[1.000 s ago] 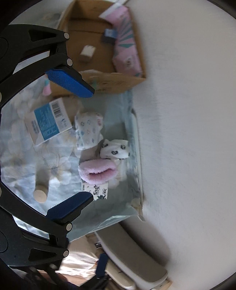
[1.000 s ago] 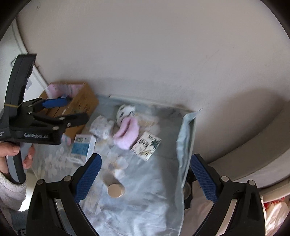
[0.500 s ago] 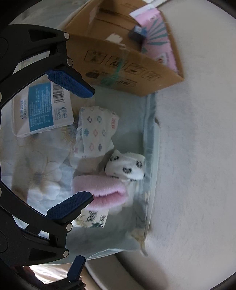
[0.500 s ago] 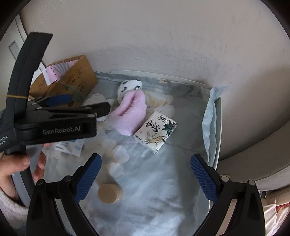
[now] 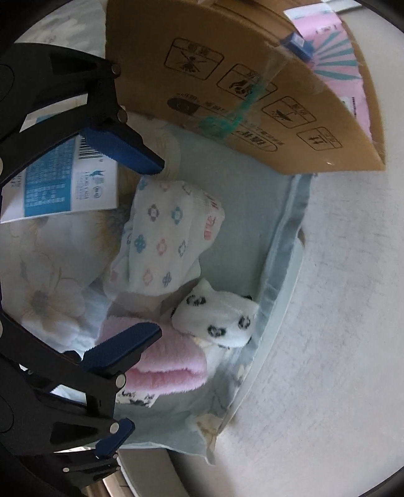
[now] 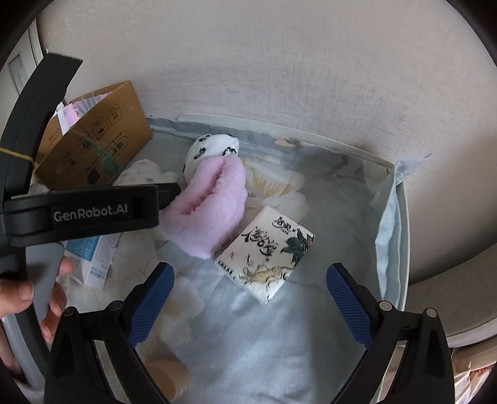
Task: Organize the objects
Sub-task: 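Grasp the patterned cloth bundle with the left tool while the right grasps the tissue pack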
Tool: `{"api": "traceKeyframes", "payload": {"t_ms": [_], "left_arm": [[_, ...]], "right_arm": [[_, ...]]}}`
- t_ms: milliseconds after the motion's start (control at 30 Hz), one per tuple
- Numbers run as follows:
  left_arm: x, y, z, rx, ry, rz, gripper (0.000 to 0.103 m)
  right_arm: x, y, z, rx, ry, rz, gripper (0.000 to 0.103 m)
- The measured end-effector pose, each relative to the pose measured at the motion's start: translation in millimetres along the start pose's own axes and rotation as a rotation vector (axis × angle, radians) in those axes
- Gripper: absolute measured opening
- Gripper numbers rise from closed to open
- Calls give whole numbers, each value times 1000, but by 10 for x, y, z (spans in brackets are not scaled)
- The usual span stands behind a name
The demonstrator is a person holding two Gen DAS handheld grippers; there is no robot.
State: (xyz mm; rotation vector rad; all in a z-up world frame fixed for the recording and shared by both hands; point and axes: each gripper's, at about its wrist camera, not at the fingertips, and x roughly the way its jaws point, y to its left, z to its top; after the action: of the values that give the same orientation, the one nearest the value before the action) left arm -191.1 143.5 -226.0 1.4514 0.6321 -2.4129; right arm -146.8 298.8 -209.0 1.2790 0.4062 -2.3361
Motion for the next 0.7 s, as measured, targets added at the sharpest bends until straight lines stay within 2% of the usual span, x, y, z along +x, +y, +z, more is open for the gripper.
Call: {"api": "traceKeyframes", "payload": {"t_ms": [200,267,333,600,700], "left_arm": [[64,52,41,-1,4,19,78],[68,53,49,9,2,23,76],[66,42,52,23,2,18,69],[57,85,62,18,9,-8,66],[49,102,67,12,14,-18,65]], "right_arm": [[92,38,8,8,-31,-48,97],[111,40,5,19,-38,-55,92],[120,35,-2,34,-44,-50,91],[91,-6,-86,52,-37,-42,71],[98,-32,-118,56,-18,-46,60]]}}
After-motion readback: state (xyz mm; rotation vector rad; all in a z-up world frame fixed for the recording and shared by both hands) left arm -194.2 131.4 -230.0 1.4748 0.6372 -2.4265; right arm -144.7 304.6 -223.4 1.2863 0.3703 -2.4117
